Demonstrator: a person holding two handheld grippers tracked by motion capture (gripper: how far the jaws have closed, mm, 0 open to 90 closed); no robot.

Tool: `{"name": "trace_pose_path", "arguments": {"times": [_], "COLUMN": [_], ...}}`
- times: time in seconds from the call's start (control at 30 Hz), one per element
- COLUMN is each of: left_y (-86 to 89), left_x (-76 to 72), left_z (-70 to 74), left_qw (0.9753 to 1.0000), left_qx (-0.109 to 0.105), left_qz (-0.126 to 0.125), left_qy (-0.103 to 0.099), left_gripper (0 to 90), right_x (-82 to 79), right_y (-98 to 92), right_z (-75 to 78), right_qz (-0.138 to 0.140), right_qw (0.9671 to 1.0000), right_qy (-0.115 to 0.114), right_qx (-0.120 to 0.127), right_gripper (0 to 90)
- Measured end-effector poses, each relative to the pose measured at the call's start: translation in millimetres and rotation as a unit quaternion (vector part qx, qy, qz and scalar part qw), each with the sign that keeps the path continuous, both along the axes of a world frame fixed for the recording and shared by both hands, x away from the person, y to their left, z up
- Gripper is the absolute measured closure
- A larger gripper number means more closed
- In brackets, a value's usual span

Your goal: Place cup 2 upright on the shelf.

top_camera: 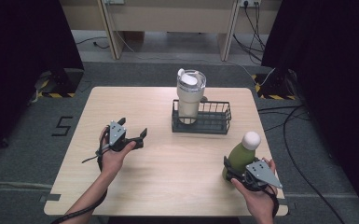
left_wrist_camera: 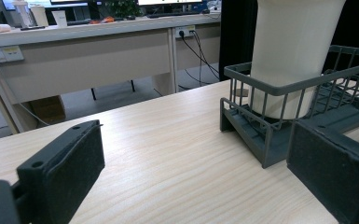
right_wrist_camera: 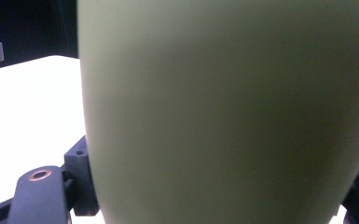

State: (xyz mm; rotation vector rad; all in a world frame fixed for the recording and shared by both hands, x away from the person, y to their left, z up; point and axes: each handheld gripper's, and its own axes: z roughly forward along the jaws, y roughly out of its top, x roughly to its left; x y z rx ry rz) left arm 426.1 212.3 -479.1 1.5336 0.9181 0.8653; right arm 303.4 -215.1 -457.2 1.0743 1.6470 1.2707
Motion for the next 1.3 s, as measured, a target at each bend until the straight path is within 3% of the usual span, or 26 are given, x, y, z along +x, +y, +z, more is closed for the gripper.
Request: {"name": "trace_pose_path", "arguments": {"times": [0.47,1.3], "left_y": [-0.1,-0.6], "left_x": [0.2,0.7], "left_z": [-0.9,-1.9], "left_qw": [1.0,1.0], "left_qx": [-0.001,-0.002], "left_qz": [0.001,0.002], "left_qy": [0.002,0.004], "left_gripper": [3.3,3.3], "right_x": [12.9,37.9], "right_y": [-2.4,-5.8], "right_z": [16.1,33.5], "right_qz": [-0.008,-0.023], "right_qw": [0.9999,0.9996], "right_qy": [-0.014,-0.015], "right_qx": [-0.003,-0.01], "right_gripper": [20.6,20.7]}}
